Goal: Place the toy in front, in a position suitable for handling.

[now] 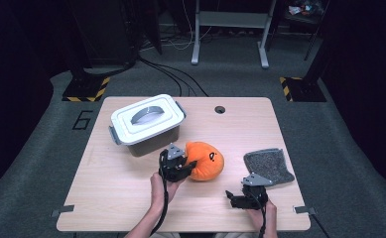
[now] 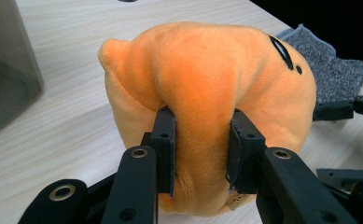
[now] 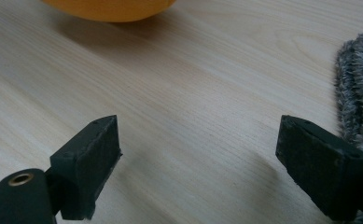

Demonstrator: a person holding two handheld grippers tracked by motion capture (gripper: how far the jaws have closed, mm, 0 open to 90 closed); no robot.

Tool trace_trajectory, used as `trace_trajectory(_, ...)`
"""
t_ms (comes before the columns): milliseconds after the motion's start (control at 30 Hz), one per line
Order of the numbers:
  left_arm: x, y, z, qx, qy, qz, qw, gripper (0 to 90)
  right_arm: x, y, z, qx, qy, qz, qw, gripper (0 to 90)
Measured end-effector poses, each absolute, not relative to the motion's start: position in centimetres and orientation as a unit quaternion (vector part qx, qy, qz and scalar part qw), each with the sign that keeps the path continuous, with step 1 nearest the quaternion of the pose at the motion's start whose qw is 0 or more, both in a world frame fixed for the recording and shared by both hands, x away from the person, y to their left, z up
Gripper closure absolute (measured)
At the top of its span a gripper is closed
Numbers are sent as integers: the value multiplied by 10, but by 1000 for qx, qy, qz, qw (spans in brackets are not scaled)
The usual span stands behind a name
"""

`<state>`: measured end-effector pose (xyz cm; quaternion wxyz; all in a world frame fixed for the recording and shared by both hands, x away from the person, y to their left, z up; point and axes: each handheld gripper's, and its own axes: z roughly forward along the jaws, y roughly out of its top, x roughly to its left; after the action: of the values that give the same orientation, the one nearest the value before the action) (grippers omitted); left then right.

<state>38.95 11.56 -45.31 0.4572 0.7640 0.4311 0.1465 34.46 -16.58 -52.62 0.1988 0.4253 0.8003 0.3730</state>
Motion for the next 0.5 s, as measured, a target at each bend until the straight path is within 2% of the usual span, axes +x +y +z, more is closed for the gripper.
trace_trajectory(500,383,99,-469,756,451,147,451,635,345,-166,-526,423,801,374,199,127)
